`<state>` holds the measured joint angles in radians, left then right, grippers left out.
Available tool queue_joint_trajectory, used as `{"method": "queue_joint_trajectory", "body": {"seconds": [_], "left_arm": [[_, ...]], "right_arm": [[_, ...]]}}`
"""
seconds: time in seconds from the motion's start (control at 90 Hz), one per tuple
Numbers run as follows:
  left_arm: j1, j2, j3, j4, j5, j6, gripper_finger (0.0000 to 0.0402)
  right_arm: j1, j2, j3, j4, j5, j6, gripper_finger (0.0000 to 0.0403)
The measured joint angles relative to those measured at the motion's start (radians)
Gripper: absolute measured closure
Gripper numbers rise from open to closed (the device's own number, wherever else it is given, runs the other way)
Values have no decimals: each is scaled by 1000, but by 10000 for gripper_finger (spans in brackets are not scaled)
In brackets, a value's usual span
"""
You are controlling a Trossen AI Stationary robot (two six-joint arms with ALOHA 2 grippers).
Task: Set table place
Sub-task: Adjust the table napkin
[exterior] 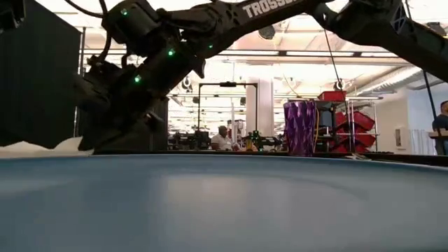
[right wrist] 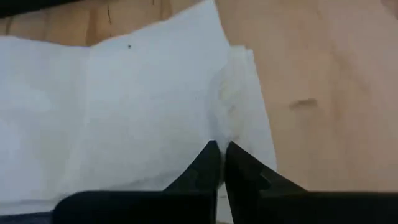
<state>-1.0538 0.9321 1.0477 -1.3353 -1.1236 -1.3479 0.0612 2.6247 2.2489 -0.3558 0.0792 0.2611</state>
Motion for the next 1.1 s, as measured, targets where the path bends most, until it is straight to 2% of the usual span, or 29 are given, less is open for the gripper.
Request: {"method": "queue_joint_trajectory", "body": {"seconds": [0.267, 0.444, 0.667, 0.778, 0.889, 1.011, 1.1], "left_arm": [[0, 159, -32, 261, 427, -26, 219], [0, 302, -32, 239, 677, -147, 219], [7, 459, -32, 222, 712, -154, 219], [28, 526, -32, 116, 766, -159, 219], [17, 540, -34, 6, 763, -227, 219], [10, 527, -79, 33, 807, -259, 219], [-2, 525, -140, 139, 849, -270, 219]], "right_arm": [[-25, 0, 0, -29, -1, -4, 403], [-50, 0, 0, -42, -2, -11, 403], [-56, 0, 0, -46, -6, -12, 403], [-56, 0, 0, -46, -28, -14, 403], [-53, 0, 0, -46, -32, -14, 403], [-52, 0, 0, -47, -33, -14, 403], [-51, -2, 0, -49, -33, -14, 403]]}}
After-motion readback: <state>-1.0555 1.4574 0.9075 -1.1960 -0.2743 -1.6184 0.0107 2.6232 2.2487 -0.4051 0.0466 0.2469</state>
